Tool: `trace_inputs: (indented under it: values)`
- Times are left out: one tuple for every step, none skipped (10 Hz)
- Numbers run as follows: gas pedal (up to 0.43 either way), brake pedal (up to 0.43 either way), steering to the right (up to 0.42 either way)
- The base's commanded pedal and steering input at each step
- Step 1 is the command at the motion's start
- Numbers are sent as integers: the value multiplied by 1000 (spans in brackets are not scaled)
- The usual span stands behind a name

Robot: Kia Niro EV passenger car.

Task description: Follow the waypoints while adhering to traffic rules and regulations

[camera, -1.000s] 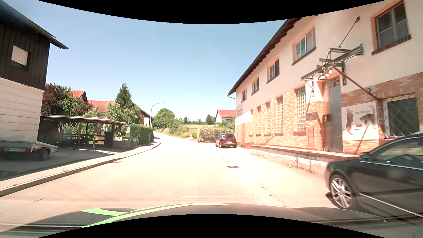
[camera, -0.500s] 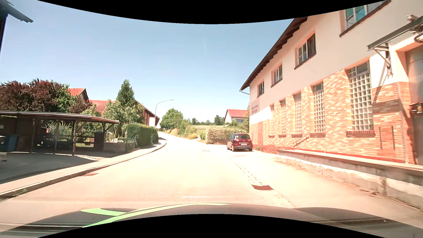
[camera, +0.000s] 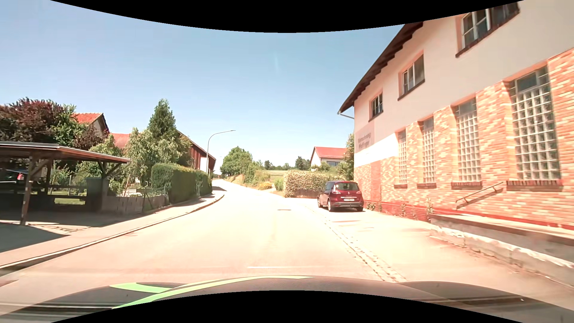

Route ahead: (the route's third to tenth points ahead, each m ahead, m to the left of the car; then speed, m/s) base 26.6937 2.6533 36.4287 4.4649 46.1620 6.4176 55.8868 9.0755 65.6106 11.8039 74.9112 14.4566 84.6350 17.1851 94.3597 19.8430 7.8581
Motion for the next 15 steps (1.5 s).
trace_inputs:
  values:
    - [197, 0, -17]
    - [197, 0, -18]
    - [197, 0, -17]
    - [197, 0, -19]
    - [197, 0, -19]
    - [197, 0, -20]
    - [197, 0, -23]
    - [197, 0, -25]
    - [197, 0, -27]
    - [197, 0, -29]
    - [197, 0, -28]
    - [197, 0, -29]
    - [197, 0, -28]
    - [197, 0, -28]
    - [197, 0, -28]
